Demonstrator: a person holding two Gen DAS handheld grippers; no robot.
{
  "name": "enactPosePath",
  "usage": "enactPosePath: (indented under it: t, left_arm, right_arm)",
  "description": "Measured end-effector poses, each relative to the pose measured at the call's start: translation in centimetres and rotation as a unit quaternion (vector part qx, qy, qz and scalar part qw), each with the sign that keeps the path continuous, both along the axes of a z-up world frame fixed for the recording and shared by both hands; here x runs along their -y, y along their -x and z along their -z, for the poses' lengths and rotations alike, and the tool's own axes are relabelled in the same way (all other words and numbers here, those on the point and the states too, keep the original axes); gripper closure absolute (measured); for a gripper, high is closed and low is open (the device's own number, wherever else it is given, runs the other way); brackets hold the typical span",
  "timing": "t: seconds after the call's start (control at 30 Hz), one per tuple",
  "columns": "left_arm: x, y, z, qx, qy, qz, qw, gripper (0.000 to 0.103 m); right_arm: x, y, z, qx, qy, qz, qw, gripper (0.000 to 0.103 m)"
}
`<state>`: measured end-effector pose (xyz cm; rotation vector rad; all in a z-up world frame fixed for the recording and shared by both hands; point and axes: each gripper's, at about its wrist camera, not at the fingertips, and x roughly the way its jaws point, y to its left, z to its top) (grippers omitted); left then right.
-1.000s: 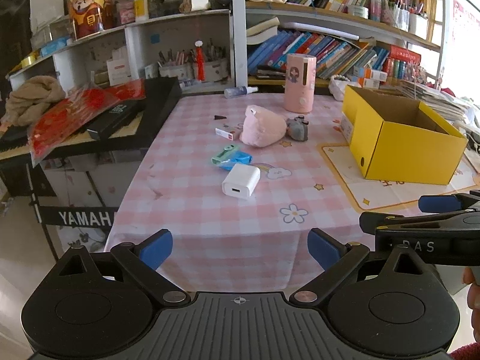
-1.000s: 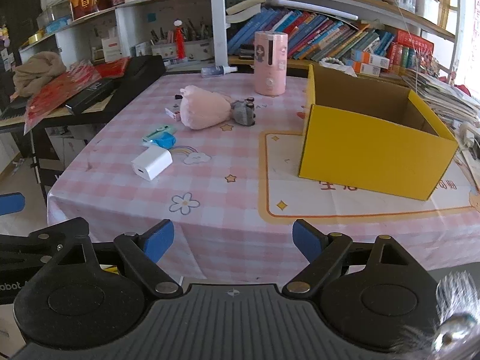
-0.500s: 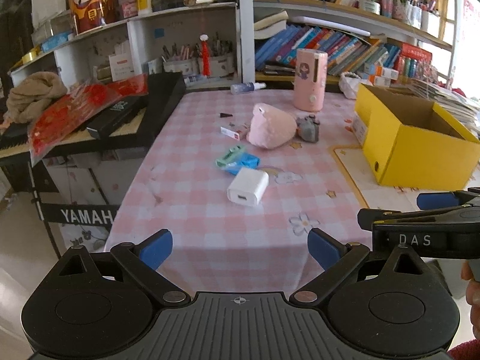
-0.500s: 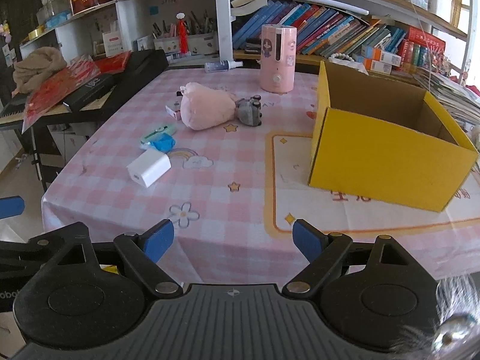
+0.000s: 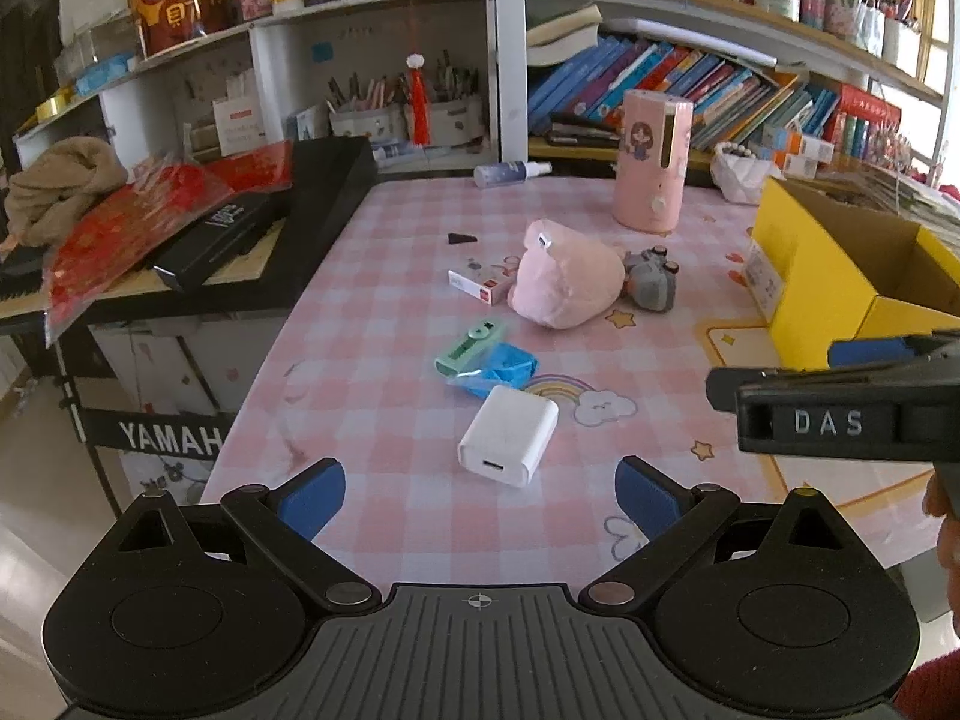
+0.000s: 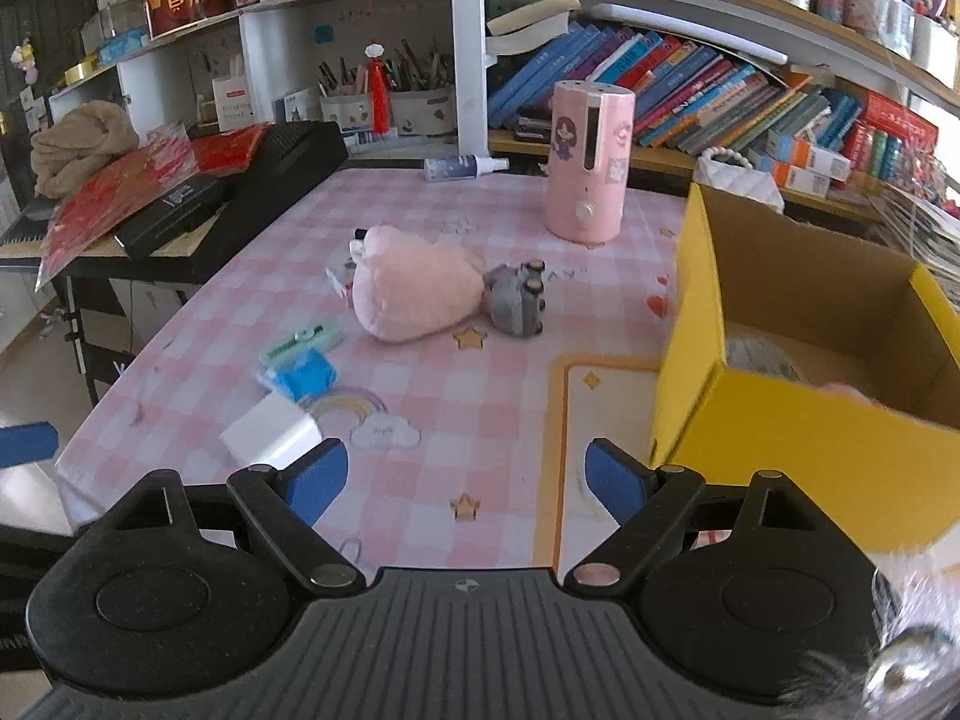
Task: Organize objects
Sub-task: 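Grasp the white charger with the left tool while the right tool grasps the grey toy truck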
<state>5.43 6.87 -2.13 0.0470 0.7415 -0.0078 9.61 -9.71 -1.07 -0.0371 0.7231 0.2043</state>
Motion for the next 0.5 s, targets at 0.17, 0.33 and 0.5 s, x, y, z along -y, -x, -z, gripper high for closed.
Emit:
enactPosePath:
  t: [0.17,0.33,0.5]
  left_arm:
    - [-0.1,-1.5,0.4,-0.010,0.006,-0.006,0.9999,0.005]
    - [-0.3,-2.7,0.9,-0.023,0.015,-0.010,0.9996,0.005]
    - [0.4,-3.8,1.6,-0.033,-0.001,0.003,0.9995,0.012]
  right_arm:
    - [-0.2,-2.3,0.4,-0.006,-0.002,-0.013,1.000,0.017]
    - [-0.5,-4.1,0.9,-0.016,-0.003,-0.028,0.999,0.017]
    - [-0.6,-5.5,1.2,-0.019,-0.006,-0.036,0.999,0.017]
